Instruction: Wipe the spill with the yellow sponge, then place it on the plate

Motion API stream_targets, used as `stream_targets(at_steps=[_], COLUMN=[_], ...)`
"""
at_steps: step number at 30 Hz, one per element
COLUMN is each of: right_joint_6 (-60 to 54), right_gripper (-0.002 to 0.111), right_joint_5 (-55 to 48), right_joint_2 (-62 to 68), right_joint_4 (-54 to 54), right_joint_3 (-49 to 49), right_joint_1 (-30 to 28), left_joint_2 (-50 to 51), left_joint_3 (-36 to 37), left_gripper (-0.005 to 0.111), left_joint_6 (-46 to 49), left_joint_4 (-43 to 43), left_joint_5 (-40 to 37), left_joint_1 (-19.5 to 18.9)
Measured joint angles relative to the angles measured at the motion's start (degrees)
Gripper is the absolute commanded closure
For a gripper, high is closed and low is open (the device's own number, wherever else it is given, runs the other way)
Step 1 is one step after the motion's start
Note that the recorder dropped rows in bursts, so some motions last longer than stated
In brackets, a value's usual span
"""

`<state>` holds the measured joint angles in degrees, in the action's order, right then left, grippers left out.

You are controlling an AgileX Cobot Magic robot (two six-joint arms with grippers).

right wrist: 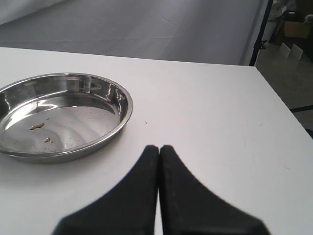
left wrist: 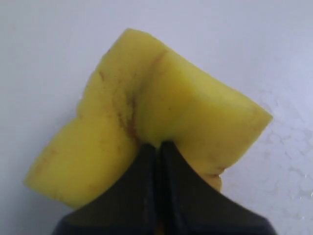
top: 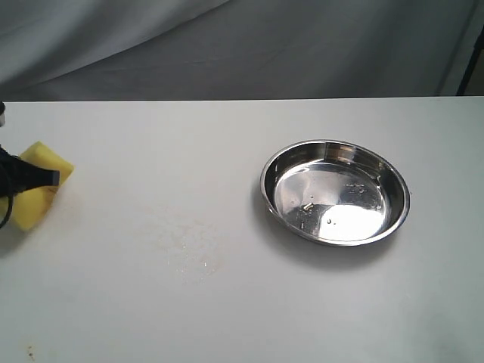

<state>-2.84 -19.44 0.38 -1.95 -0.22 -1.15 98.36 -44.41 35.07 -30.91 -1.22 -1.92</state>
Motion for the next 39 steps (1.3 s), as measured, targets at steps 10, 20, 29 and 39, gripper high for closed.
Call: stream_targets(at_steps=[10,20,29,39], right_joint_6=[0.00,0.00,0.00,0.00], right_gripper=[0.108,0.108,0.108,0.108], right_joint_5=[0.00,0.00,0.00,0.00], right_joint_2=[0.00,0.00,0.00,0.00], right_joint_4=[0.00,0.00,0.00,0.00], right_joint_3=[0.00,0.00,0.00,0.00], right_joint_1=[0.00,0.00,0.00,0.00], left_joint_2=[5.57,8.18,9.17,9.31], left_joint_3=[-1.86,-6.80,-7.03,-7.03], left_gripper=[0.107,0.107,0.107,0.107], left_joint_6=[0.00,0.00,0.00,0.00], left_joint_4=[0.00,0.00,-1.97,-2.10], left_joint_5=[-2.76,-11.86,-11.98,-12.21], left_joint_1=[0.79,9.41,19.38,30.89])
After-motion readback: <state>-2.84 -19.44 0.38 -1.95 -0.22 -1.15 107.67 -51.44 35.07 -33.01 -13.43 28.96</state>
